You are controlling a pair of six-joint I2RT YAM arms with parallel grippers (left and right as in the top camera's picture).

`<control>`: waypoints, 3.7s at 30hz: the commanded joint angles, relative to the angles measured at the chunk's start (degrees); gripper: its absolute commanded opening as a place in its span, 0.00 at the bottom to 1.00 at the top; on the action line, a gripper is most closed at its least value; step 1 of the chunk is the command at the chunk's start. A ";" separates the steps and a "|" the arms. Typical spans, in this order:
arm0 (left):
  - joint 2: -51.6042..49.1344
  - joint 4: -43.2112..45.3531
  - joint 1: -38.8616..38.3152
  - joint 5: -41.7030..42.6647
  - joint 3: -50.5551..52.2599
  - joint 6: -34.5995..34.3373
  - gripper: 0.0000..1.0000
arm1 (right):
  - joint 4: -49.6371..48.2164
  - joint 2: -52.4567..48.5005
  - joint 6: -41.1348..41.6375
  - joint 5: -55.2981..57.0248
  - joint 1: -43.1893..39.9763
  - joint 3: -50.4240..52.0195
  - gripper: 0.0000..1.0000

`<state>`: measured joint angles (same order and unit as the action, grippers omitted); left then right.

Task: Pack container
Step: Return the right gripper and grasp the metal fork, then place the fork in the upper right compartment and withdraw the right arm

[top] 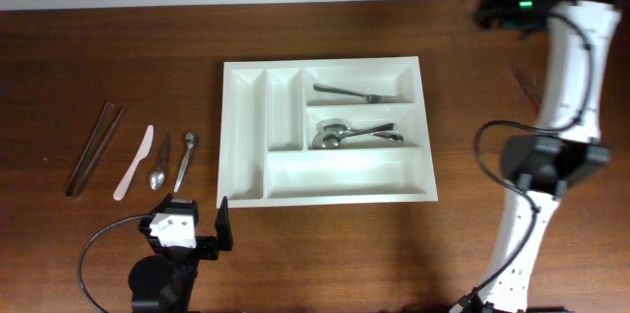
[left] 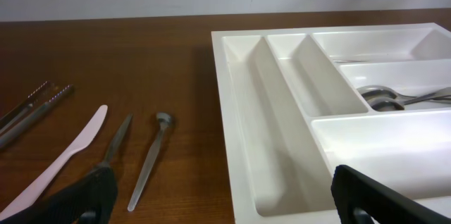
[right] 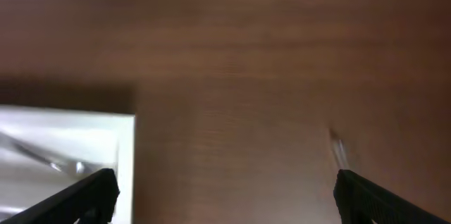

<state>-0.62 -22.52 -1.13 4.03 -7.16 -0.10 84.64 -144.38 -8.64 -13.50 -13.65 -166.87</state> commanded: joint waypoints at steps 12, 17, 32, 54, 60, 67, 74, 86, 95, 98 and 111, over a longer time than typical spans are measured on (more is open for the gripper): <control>0.28 0.20 -0.22 -0.44 0.42 -0.33 0.99 | 3.06 0.76 -3.45 11.61 -14.21 0.28 1.00; 0.28 0.20 -0.22 -0.44 0.42 -0.33 0.99 | 1.44 -0.17 -12.00 11.17 -14.32 2.93 0.92; 0.28 0.20 -0.22 -0.44 0.42 -0.33 0.99 | -15.54 -0.35 -21.40 11.19 -14.16 38.73 0.83; 0.28 0.20 -0.22 -0.44 0.42 -0.33 0.99 | -17.18 0.17 -15.91 1.38 -12.87 38.88 0.04; 0.28 0.20 -0.22 -0.44 0.42 -0.33 0.99 | -9.57 1.40 -15.96 -6.99 -7.52 20.00 0.04; 0.28 0.20 -0.22 -0.44 0.42 -0.33 0.99 | -5.01 1.40 -30.38 -7.43 12.31 3.89 0.04; 0.28 0.20 -0.22 -0.44 0.42 -0.33 0.99 | -3.48 0.59 -42.88 -0.50 26.25 10.88 0.04; 0.28 0.20 -0.22 -0.44 0.42 -0.33 0.99 | -9.09 0.59 -44.46 4.09 28.52 27.71 0.04; 0.28 0.20 -0.22 -0.44 0.42 -0.33 0.99 | -12.59 0.59 -42.21 3.65 27.39 33.14 0.29; 0.28 0.20 -0.22 -0.44 0.42 -0.33 0.99 | -13.40 0.68 -40.96 3.65 27.39 33.09 0.41; 0.28 0.20 -0.22 -0.44 0.42 -0.33 0.99 | -10.21 4.63 -4.57 8.41 13.07 19.21 0.64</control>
<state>-0.62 -22.52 -1.13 4.03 -7.16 -0.10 73.28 -143.17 -26.98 -8.58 7.09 -144.88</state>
